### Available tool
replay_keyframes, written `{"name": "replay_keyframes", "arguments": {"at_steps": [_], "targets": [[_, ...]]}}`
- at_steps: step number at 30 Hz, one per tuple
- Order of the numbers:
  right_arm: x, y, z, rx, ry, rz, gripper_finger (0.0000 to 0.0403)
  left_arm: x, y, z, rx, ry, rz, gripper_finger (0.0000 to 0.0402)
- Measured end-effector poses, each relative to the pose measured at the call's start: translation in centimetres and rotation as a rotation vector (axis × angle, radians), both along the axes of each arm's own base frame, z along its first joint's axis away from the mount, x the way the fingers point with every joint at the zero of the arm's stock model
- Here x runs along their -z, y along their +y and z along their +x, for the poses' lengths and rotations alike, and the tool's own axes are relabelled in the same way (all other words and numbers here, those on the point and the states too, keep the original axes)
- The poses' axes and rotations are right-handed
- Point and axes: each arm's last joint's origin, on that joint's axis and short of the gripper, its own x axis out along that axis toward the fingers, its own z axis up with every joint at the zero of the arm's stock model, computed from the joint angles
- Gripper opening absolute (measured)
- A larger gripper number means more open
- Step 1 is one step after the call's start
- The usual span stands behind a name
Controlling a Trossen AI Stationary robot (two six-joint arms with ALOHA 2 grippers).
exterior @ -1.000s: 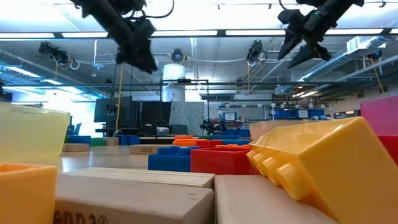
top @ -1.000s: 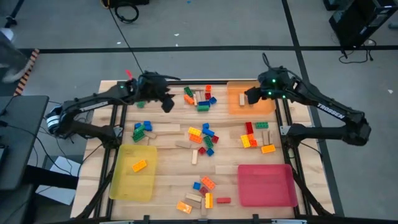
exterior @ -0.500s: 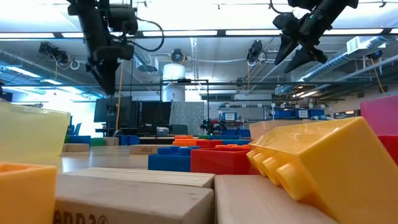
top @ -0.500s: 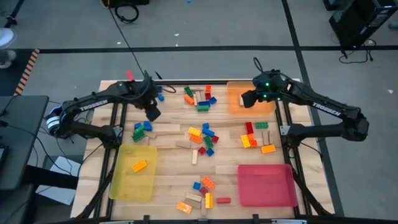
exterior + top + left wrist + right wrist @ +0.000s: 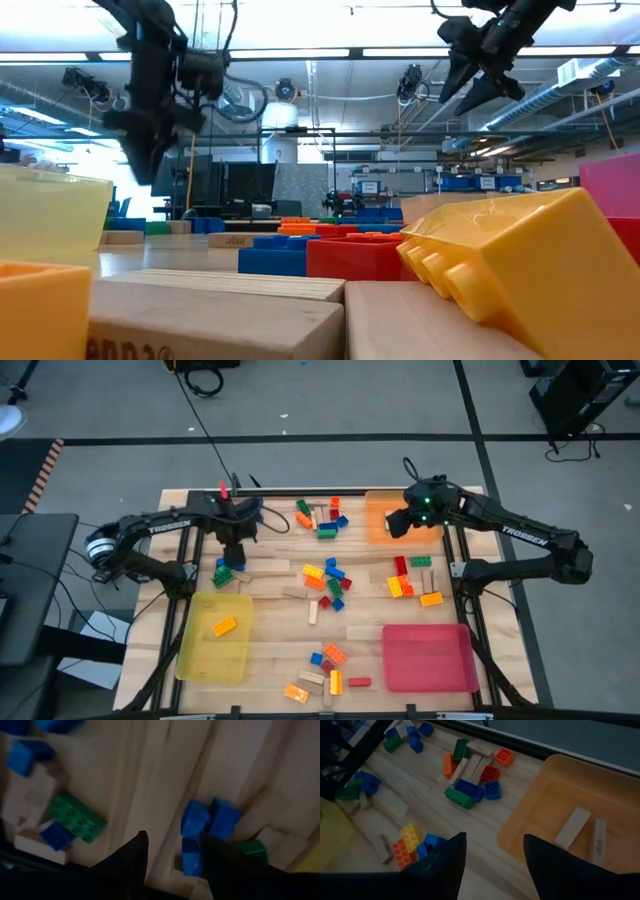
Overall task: Sort blocks by size
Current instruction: Put the small blue game piece into the red bin
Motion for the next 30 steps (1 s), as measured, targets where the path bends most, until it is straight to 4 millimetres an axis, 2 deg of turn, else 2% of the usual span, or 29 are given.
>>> {"name": "replay_keyframes", "arguments": {"at_steps": [10, 24, 30], "targets": [[0.0, 0.7, 0.4, -0.019, -0.007, 0.015, 0.0209, 3.9, -0.5, -0.9, 0.083, 0.023, 0.004, 0.0181], [0.0, 0.9, 0.4, -0.004, -0.018, 0.031, 0.021, 5.8, -0.9, -1.2, 0.194, -0.013, -0.037, 0.0166], [0.0, 1.0, 0.5, 0.011, -0.016, 0.024, 0.0207, 5.7, -0.7, -1.0, 0.193, -0.015, 0.003, 0.0165]]}}
